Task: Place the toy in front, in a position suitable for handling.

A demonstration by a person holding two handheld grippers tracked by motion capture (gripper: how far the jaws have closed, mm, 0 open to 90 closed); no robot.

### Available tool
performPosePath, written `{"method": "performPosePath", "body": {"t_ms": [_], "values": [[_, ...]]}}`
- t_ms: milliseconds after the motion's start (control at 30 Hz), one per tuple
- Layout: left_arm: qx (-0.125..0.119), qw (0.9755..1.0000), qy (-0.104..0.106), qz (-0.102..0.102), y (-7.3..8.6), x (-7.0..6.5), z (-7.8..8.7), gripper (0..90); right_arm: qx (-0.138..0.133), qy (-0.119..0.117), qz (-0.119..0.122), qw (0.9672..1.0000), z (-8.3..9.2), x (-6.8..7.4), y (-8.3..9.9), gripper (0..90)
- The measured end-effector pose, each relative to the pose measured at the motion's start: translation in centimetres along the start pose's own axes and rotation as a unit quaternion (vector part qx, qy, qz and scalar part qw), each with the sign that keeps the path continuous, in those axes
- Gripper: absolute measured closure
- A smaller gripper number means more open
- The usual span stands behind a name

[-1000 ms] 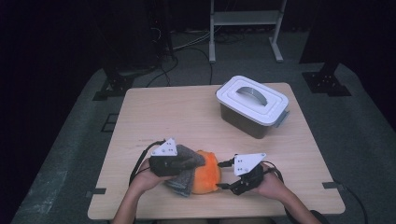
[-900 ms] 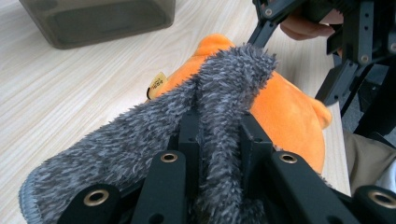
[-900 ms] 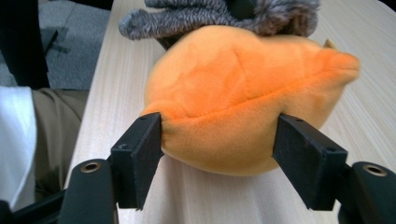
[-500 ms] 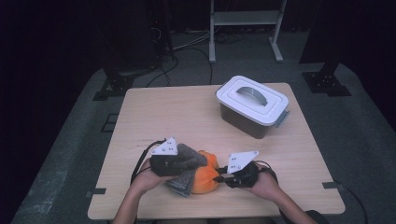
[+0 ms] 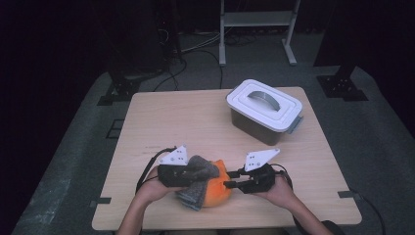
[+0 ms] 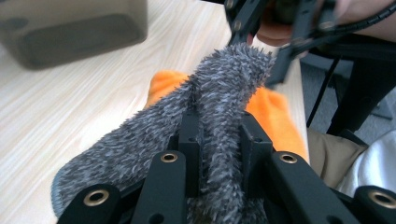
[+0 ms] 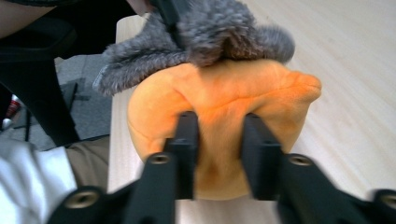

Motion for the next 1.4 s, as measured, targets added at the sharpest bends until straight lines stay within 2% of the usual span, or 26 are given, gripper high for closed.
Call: {"method": "performPosePath", "body": {"t_ms": [67, 167, 300, 367, 467, 567, 633, 767, 867, 967, 1033, 1133, 1233, 1367, 1400], "values": [[0.002, 1.0000, -0.006, 0.007, 0.5, 0.5, 0.0, 74.6, -0.016, -0.003, 0.027, 0.9995, 0.2, 0.0, -0.1, 49.7], [-0.004, 0.9999, -0.003, 0.016, 0.6, 0.7, 0.0, 74.6, -0.009, 0.010, 0.054, 0.9984, 0.1, -0.3, 0.3, 39.3], [-0.001, 0.9999, 0.003, 0.014, 0.6, 0.5, -0.3, 74.5, 0.005, -0.003, 0.078, 0.9970, -1.0, 0.1, 1.0, 35.7], [-0.002, 0.9999, 0.001, 0.016, 0.6, 0.5, -0.4, 74.5, 0.010, 0.003, 0.084, 0.9964, -1.5, 0.4, 0.9, 40.5], [-0.004, 1.0000, 0.001, 0.008, 0.1, 0.2, -0.2, 74.6, 0.023, 0.018, 0.082, 0.9962, -1.5, 0.8, 0.6, 58.6], [-0.012, 0.9999, 0.001, -0.005, -0.6, -0.3, 0.4, 74.6, 0.027, 0.018, 0.072, 0.9969, -1.2, 1.0, 0.3, 69.2], [-0.022, 0.9997, 0.007, -0.013, -1.3, -0.9, 0.9, 74.5, 0.025, 0.019, 0.059, 0.9978, -1.0, 0.9, 0.1, 70.8], [-0.026, 0.9988, 0.023, -0.033, -2.3, -2.3, 1.0, 74.5, 0.019, 0.025, 0.031, 0.9990, -0.8, 0.3, 0.1, 71.3], [-0.001, 0.9986, 0.027, -0.045, -2.1, -3.0, -0.3, 74.5, 0.017, 0.019, 0.024, 0.9994, -0.9, 0.5, 0.0, 71.2], [0.002, 0.9989, 0.033, -0.034, -1.5, -2.7, -1.1, 74.6, 0.030, 0.021, 0.035, 0.9987, -1.0, 0.6, 0.3, 71.3], [0.001, 0.9991, 0.030, -0.030, -1.3, -2.3, -0.9, 74.6, 0.028, 0.019, 0.028, 0.9990, -1.0, 0.4, 0.5, 71.4], [0.008, 0.9994, 0.014, -0.030, -1.0, -1.6, -0.4, 74.5, 0.025, 0.019, 0.022, 0.9993, -1.0, 0.2, 0.5, 72.0], [0.012, 0.9998, 0.001, -0.017, -0.3, -0.7, 0.2, 74.5, 0.025, 0.020, 0.012, 0.9994, -0.8, -0.1, 0.7, 72.0], [0.006, 1.0000, 0.002, 0.000, 0.2, -0.1, 0.5, 74.5, 0.019, 0.018, 0.001, 0.9997, -0.7, -0.4, 0.8, 72.0], [0.008, 1.0000, 0.003, -0.003, 0.1, -0.3, 0.6, 74.5, 0.019, 0.018, 0.001, 0.9997, -0.8, -0.4, 0.8, 72.0]]}}
Point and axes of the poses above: each handheld gripper's, and its own axes: z roughly backward along the jaws, y roughly out of its underside, x roughly to its left, the point moved 7 cm from there along -z, roughly forward along the jaws, and after that the axes turned 6 degrees about z, right-handed, at the moved point
